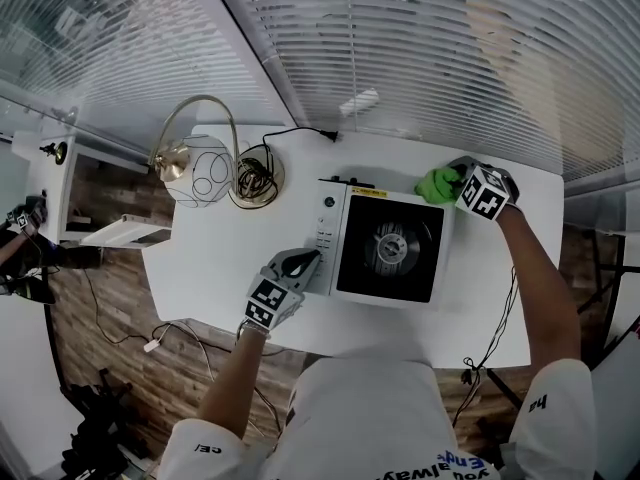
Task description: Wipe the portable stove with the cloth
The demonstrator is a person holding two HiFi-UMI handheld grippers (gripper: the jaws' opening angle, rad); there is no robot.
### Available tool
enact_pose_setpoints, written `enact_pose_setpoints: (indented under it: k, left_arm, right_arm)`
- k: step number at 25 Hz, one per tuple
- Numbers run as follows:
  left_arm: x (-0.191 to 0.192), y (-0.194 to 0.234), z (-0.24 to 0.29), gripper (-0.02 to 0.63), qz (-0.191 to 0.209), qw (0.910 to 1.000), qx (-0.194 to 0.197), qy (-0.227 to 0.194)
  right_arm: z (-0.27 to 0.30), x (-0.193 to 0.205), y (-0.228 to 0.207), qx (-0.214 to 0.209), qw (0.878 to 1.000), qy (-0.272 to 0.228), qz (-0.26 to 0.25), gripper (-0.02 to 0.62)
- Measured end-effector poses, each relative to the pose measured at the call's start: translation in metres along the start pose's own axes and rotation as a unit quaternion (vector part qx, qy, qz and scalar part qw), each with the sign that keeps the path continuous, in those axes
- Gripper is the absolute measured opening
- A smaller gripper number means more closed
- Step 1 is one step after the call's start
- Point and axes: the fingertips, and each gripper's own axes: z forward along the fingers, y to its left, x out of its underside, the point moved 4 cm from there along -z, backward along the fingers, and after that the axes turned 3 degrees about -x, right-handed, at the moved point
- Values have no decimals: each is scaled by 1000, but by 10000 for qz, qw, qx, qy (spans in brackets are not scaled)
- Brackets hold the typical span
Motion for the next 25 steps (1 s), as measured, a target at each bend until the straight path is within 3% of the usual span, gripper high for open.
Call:
enact_pose_setpoints:
  k: [11,25]
  left_arm:
    - [-1,-2,0,11,-48,10000,-62,-58]
    - [2,0,1,11,-90,9999,-38,-113]
  right_arm:
    - [31,-78,7,-426,9980,-221,-408,46]
    - [54,-147,14,-384,9972,-491,-419,44]
